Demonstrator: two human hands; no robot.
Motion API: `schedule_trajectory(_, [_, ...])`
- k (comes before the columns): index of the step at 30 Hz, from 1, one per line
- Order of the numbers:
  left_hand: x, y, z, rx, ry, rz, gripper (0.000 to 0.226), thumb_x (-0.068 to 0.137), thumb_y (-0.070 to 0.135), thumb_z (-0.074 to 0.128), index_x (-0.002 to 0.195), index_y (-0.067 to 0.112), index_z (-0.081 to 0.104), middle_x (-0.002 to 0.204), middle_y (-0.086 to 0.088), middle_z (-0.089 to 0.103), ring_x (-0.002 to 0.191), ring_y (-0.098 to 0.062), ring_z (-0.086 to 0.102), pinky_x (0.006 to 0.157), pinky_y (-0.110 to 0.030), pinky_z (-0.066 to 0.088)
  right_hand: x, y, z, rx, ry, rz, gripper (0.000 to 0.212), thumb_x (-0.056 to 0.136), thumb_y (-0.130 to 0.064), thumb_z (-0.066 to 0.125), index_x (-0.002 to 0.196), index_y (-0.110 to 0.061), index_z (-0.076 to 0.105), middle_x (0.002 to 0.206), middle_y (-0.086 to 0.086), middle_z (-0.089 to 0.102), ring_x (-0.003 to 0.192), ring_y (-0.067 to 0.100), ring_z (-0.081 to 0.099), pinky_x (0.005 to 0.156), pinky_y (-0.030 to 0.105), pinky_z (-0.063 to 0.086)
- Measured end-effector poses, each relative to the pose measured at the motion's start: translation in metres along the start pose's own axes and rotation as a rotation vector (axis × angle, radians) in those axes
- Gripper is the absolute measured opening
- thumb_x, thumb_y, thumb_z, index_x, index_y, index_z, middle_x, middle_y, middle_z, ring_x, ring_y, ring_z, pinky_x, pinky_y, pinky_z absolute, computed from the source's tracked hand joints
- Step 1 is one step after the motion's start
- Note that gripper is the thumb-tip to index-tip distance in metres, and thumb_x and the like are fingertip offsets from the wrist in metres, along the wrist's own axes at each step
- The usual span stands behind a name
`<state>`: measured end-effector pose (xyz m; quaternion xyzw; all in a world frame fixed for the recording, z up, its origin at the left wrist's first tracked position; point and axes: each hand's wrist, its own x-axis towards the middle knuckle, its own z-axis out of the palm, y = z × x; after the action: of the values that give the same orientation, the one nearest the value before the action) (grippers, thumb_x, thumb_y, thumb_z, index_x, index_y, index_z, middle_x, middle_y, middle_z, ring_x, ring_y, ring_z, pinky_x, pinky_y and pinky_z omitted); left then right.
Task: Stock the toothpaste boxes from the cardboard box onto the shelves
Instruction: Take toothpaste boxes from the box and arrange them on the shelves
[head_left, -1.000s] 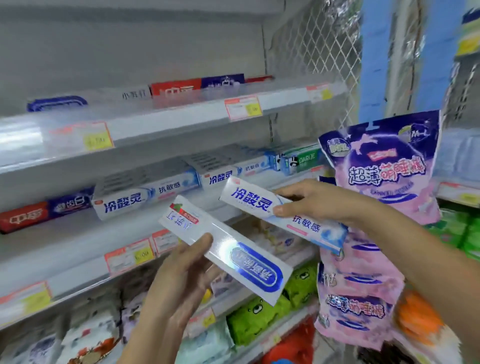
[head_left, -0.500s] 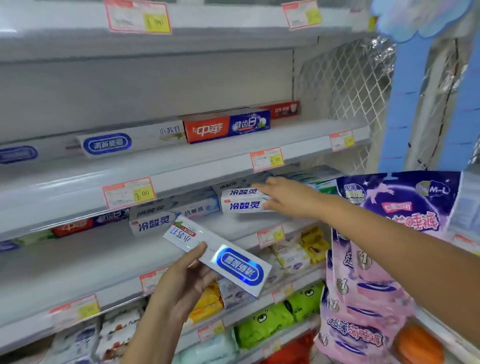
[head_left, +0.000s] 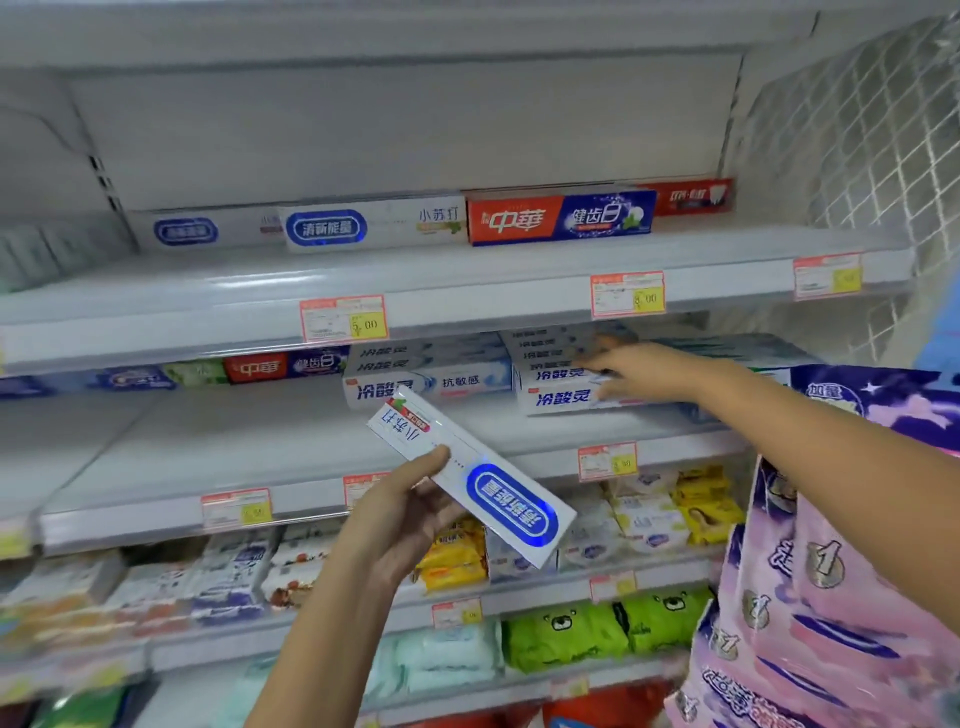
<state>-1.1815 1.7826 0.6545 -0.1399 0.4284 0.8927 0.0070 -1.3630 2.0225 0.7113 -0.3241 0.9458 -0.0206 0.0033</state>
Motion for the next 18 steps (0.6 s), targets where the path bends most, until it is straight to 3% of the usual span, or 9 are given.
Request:
schedule_trajectory(4, [0.000,-0.002,0.005,0.013,-0.012,0.020,0.010,0.089,0.003,0.054,0.096,0.001,0.060,0.083,-0.019,0.072,0.071,-0.027,0.072,0.067,-0.045,0.057,0.006,0.008,0.006,-0.051,0.047,-0.034,0.050,0.095,-0.026,0.054,0.143,-0.025,0.042,0.141,0.006,0.039,0.125,0.023,0.040,0.102,0.031,0.037])
schedule_trajectory(10, [0.002,-0.004,0.005,0.008,-0.008,0.015,0.009,0.090,0.004,0.053,0.097,0.002,0.059,0.084,-0.019,0.072,0.075,-0.028,0.072,0.067,-0.046,0.057,0.013,0.013,0.011,-0.131,0.122,-0.149,0.040,0.095,-0.020,0.053,0.135,-0.026,0.053,0.123,0.003,0.049,0.117,0.022,0.045,0.093,0.032,0.041])
schedule_trajectory(18, [0.005,-0.007,0.003,0.059,-0.049,0.012,0.007,0.089,0.001,0.054,0.094,0.002,0.059,0.082,-0.016,0.073,0.076,-0.027,0.071,0.068,-0.041,0.058,0.006,0.025,0.025,-0.193,0.213,-0.002,0.042,0.090,-0.020,0.058,0.132,-0.020,0.051,0.134,0.006,0.047,0.120,0.024,0.046,0.090,0.034,0.045])
